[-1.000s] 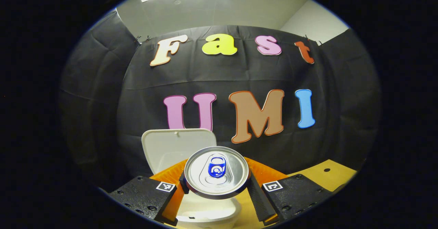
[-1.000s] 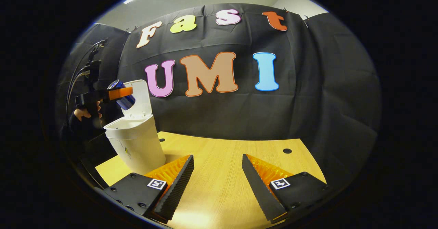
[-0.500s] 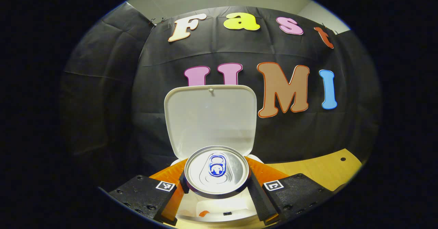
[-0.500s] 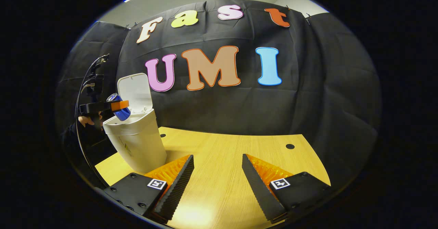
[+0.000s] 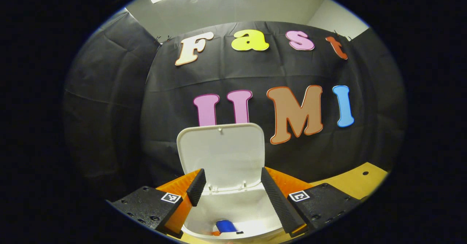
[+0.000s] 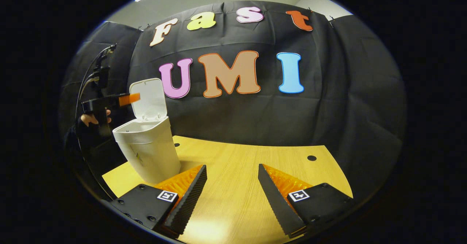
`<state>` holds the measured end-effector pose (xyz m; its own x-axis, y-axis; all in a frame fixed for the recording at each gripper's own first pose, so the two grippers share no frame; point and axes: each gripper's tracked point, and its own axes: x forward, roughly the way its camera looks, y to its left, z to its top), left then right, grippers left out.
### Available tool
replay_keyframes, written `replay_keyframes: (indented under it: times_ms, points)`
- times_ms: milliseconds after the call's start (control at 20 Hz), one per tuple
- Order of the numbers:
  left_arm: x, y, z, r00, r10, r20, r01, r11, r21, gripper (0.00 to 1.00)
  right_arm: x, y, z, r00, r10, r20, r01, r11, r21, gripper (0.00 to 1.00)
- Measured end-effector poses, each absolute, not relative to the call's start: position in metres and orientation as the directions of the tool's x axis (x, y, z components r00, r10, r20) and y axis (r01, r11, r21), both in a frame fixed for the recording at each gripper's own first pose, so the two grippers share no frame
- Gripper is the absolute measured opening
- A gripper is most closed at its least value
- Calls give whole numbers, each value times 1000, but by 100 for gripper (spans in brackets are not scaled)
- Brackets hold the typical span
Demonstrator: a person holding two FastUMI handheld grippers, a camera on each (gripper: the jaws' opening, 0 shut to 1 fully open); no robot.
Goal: Press the lid of the desktop garbage bin to open it, pick up the crumpled paper on the desktop and throw it into the bin, then pick up the pop can on the desktop and drop it into the bin, and finally close the garbage bin lid.
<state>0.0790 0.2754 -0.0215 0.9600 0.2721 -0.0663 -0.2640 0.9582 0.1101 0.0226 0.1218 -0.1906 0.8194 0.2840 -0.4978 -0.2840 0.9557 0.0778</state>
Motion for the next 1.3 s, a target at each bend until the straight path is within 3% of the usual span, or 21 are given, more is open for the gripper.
replay_keyframes:
  times_ms: [250, 400, 950, 1300]
  points:
    - [101, 277, 40, 968, 250, 28, -252, 965, 73, 94, 21, 119, -193, 823, 283, -492, -269, 958, 100, 95]
    - [117, 286, 66, 967, 248, 61, -252, 964, 81, 90, 21, 119, -196, 821, 283, -495, -266, 958, 105, 95]
    - [186, 351, 35, 940, 309, -146, -306, 951, 42, 93, 16, 104, -203, 828, 231, -511, -206, 973, 105, 95]
    - [198, 356, 15, 930, 309, -202, -305, 951, 51, 92, 19, 97, -204, 828, 216, -518, -195, 976, 96, 95]
